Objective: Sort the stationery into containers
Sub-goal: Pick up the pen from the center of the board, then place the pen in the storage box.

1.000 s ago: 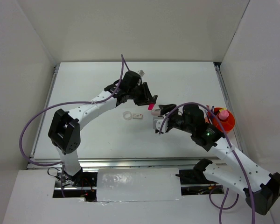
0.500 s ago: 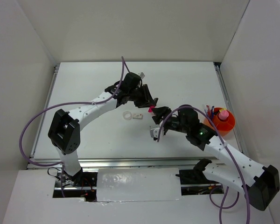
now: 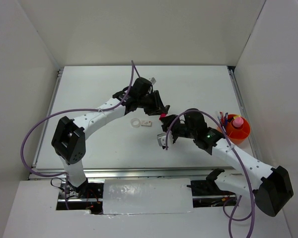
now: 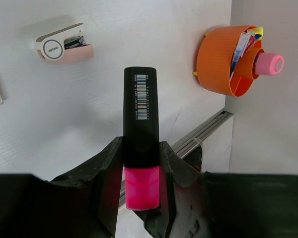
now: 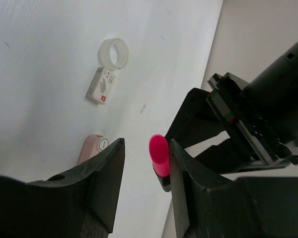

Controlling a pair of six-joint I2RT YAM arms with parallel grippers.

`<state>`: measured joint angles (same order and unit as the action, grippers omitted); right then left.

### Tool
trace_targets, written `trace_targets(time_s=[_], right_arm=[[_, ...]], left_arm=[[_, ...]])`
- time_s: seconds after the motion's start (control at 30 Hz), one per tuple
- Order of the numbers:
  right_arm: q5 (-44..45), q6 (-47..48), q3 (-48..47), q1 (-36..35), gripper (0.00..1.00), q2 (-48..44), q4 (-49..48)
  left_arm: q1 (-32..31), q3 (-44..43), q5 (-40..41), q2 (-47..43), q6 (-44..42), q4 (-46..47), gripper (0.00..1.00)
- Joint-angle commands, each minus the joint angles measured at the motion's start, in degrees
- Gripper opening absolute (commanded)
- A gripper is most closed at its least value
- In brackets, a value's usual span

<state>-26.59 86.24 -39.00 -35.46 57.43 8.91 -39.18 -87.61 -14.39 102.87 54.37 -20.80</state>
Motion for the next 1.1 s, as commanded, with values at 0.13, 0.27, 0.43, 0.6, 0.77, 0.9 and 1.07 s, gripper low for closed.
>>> trace_targets(time_s=[0.13,0.27,0.43,0.6,0.77,0.9,1.07], right_arm=[[1.0,3.8,-2.7,0.3,0.47,2.8,-0.3],[2.9,4.2,-3.4,0.0,0.44,4.3,-1.2],[6.0,5.1,-2.2,0.1,0.34,5.1,-5.1],[6.9,3.3,-4.1,0.7,0.11,5.7,-5.3],[5.5,-0.2,-4.4,1.0,0.00,2.2,-4.9],[4.9,-9.2,-6.1,2.2,0.00,-2.2,-1.9],[5.5,-25.5,-10.1,7.0,0.00,-7.4,2.6]], left_arm=[[-0.7,-2.5,-0.6,-0.7,0.6,0.8,0.00],[-0.8,-2.1,-0.8,-0.8,0.6,0.8,0.00],[-1.0,-1.9,-1.2,-1.0,0.7,1.0,0.00],[-0.9,-0.6,-2.0,-1.6,0.5,2.5,0.04],[-0.3,-0.9,-0.8,-2.3,-1.9,3.9,0.85],[4.0,-2.4,-0.3,-3.0,-2.5,4.9,0.99],[11.0,-3.1,-0.4,-3.8,-3.9,6.1,0.99]])
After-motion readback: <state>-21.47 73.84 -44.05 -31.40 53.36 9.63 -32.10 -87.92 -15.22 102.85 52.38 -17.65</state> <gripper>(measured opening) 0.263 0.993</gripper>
